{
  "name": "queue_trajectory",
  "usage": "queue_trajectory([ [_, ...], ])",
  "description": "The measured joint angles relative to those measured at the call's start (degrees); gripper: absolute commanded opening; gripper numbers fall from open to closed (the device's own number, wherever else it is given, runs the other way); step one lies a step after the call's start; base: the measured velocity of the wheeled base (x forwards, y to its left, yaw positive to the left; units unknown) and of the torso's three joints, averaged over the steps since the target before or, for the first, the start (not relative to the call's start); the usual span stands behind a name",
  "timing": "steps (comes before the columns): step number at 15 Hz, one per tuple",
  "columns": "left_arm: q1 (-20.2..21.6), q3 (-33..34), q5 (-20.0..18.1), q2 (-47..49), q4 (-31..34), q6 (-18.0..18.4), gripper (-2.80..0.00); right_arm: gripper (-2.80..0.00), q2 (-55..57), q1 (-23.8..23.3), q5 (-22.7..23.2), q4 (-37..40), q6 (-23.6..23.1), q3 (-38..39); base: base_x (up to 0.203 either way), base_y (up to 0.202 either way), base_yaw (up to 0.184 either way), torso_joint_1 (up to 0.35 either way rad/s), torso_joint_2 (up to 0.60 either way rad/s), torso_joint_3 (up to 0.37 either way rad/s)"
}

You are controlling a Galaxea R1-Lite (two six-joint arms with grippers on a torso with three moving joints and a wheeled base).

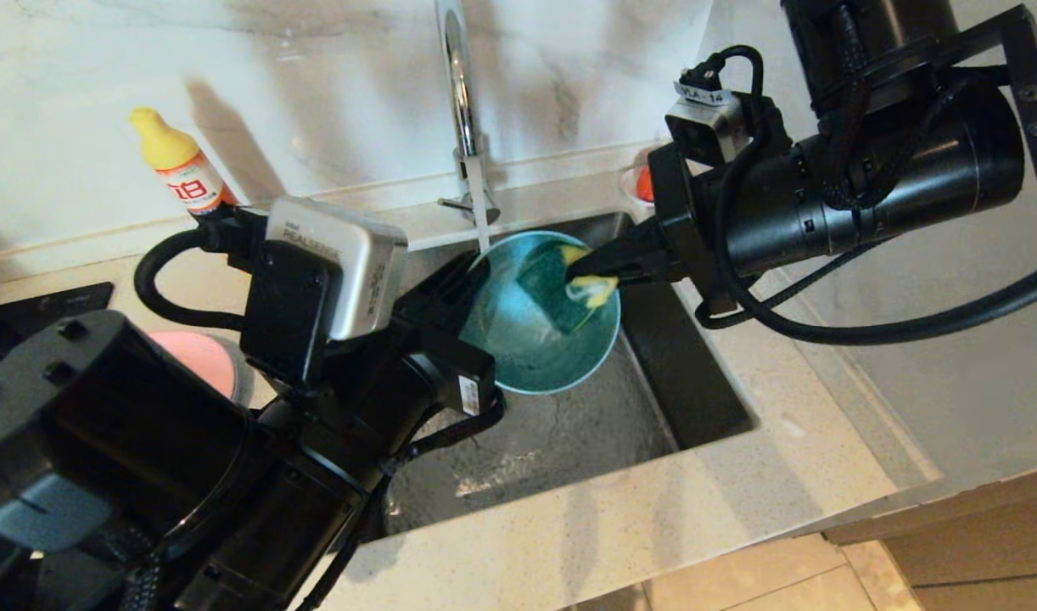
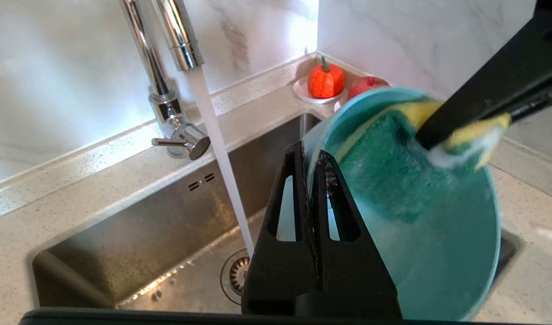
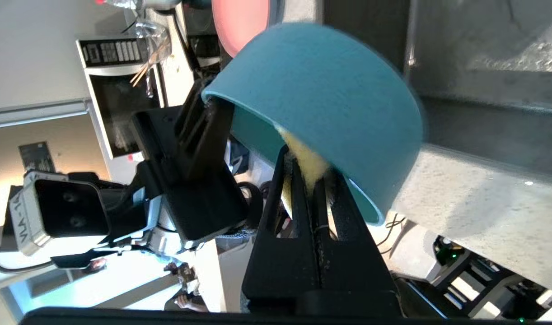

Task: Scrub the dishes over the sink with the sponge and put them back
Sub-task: Wipe the bowl

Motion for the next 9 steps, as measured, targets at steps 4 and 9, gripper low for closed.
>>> queue_trajectory([
  [4, 0.1, 0.5, 0.1, 0.2, 0.0, -0.1, -2.8, -2.8, -1.0, -0.8, 0.0, -0.3, -0.3, 0.0, 0.0, 0.0, 0.0, 0.0, 0.0, 0.0],
  [9, 1.1, -0.1, 0.4, 1.0, 0.0, -0.8, -2.8, -2.8, -2.8, -0.9, 0.0, 0.9, -0.4, 0.0, 0.0, 0.0, 0.0, 0.0, 0.0, 0.0],
])
